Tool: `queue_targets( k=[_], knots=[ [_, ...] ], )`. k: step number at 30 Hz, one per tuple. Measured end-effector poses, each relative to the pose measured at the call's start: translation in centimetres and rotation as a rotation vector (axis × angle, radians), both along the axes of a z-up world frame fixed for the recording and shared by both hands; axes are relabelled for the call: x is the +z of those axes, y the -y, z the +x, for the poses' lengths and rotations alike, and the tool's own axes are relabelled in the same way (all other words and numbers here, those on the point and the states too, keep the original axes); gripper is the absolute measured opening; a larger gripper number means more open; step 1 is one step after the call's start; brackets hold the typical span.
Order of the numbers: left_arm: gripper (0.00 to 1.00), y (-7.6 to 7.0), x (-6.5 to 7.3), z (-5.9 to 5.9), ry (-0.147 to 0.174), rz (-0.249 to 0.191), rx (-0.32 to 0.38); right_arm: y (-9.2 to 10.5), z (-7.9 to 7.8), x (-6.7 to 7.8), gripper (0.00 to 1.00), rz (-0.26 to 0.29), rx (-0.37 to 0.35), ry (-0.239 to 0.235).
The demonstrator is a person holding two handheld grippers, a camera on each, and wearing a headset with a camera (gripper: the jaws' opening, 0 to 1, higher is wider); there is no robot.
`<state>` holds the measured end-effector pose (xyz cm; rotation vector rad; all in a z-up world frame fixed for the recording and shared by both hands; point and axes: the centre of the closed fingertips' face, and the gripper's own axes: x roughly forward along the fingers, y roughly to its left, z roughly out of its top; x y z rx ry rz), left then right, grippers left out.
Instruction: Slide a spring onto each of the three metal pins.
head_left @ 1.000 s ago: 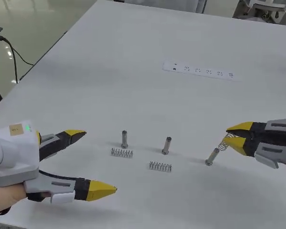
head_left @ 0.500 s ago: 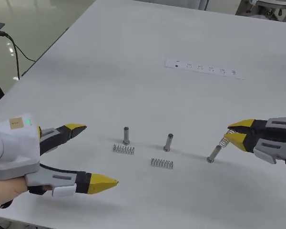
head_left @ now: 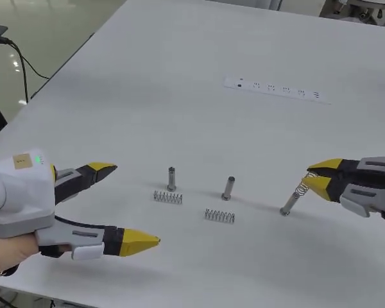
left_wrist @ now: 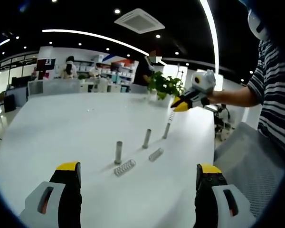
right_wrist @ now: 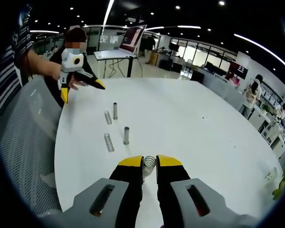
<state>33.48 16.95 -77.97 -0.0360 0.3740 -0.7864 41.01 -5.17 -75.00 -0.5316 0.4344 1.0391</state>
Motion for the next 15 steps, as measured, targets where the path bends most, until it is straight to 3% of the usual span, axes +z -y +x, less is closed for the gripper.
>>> queue_targets(
  k=[15],
  knots=[
    [0.98,-0.13,0.48,0.27,0.009,-0.019,0.013,0.09,0.1,-0.91,0.07,-0.018,-0.009,0.001]
  ],
)
